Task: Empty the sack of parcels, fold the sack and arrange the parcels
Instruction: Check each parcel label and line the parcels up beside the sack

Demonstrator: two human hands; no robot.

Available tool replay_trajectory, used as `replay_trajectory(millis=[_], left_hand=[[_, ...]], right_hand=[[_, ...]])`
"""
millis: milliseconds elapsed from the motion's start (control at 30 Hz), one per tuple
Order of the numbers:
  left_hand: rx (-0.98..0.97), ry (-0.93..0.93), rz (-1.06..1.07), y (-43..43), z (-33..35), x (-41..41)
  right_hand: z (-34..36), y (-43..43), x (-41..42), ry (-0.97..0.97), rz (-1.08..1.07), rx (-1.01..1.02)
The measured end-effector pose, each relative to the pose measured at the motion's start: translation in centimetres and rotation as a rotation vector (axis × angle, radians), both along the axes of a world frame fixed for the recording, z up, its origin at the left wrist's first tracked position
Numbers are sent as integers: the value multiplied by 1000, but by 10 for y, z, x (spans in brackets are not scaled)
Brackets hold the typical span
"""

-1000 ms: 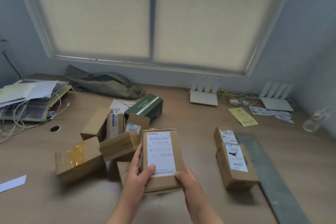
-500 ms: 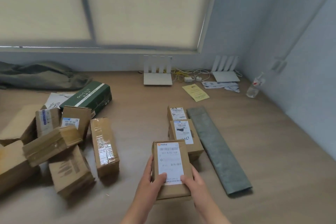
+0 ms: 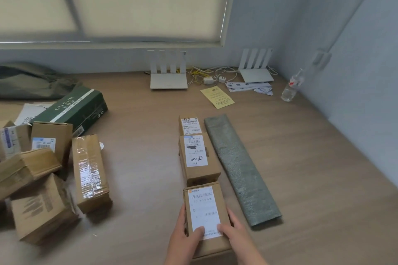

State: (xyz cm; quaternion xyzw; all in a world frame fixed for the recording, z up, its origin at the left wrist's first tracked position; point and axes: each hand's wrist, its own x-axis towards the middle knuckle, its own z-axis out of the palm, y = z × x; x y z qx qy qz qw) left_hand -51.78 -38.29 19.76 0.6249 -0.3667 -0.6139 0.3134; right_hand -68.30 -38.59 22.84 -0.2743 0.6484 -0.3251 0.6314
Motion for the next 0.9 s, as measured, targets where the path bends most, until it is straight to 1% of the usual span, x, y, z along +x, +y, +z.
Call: replay_trajectory(millis=[167, 467, 600, 767, 833, 900], left_hand=[[3, -24, 20, -8, -11, -15], [-18, 57, 80, -24, -12, -19], [-19, 74, 85, -25, -11, -18], [-32, 11, 42, -25, 3, -14], [-35, -67, 61, -26, 7, -8], [-66, -106, 69, -28, 12, 1]], right_hand=[[-10, -15, -13, 21, -24, 41], [-10, -36, -21, 43, -3, 42], [-10, -37, -21, 86, -1, 39], [-3, -38, -18, 203, -15, -30], [4, -40, -15, 302, -36, -97], [16, -46, -10, 369, -65, -186]])
